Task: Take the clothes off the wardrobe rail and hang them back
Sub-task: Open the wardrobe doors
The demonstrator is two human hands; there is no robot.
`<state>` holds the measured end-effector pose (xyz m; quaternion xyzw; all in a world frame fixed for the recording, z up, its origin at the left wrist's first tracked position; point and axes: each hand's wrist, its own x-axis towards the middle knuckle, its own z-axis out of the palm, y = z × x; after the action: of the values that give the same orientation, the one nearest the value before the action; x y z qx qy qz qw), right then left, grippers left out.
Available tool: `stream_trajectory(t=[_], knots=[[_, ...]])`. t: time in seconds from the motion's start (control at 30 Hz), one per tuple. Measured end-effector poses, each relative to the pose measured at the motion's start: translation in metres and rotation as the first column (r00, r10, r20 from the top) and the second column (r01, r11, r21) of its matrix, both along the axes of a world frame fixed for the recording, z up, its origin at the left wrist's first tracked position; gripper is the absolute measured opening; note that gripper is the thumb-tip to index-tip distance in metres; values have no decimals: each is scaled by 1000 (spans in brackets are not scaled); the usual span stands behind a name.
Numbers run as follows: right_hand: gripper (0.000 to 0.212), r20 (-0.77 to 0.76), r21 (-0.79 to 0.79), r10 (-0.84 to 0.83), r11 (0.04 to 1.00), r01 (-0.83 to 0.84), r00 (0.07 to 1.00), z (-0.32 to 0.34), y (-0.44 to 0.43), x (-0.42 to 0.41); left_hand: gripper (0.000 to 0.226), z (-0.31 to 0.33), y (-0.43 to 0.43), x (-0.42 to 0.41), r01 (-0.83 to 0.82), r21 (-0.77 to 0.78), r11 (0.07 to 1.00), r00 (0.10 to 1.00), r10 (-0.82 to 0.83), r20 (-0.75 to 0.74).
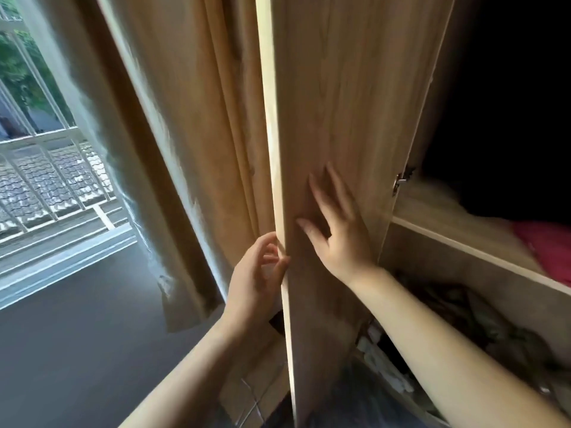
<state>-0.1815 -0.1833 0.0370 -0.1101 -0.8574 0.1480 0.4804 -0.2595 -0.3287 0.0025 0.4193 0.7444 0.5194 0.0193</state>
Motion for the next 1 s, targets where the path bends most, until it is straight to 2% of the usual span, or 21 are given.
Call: stream_trajectory(t=[0.07, 0.17, 0.23, 0.33, 0.47, 0.63, 0.77, 0.87, 1.0], knots=[[58, 62, -79, -35, 996, 40, 997, 0, -13, 10, 46, 0, -7, -5, -6, -175, 985, 990, -19, -137], [55, 171, -202, -79, 973, 114, 982, -6, -41, 35, 63, 0, -24, -7, -24, -433, 901, 969, -86, -233], [53, 269, -252, -102, 952, 172, 958, -18, -61, 56, 70, -6, -38, -7, -30, -527, 849, 933, -165, -319], [55, 416, -241, -155, 931, 273, 896, -44, -85, 91, 79, -21, -58, 0, 2, -564, 826, 873, -277, -402], [62, 561, -242, -243, 866, 437, 792, -78, -124, 145, 77, -43, -74, 26, 113, -615, 781, 797, -441, -413], [60, 649, -259, -319, 761, 595, 691, -102, -169, 214, 70, -60, -76, 75, 298, -602, 741, 712, -593, -376], [69, 704, -257, -365, 669, 697, 610, -115, -189, 258, 67, -67, -66, 117, 405, -625, 667, 612, -706, -357], [74, 716, -277, -386, 608, 744, 582, -122, -190, 282, 68, -72, -46, 147, 446, -658, 607, 541, -768, -341], [74, 697, -256, -451, 570, 781, 558, -120, -170, 307, 70, -73, -6, 183, 491, -674, 551, 465, -821, -333]])
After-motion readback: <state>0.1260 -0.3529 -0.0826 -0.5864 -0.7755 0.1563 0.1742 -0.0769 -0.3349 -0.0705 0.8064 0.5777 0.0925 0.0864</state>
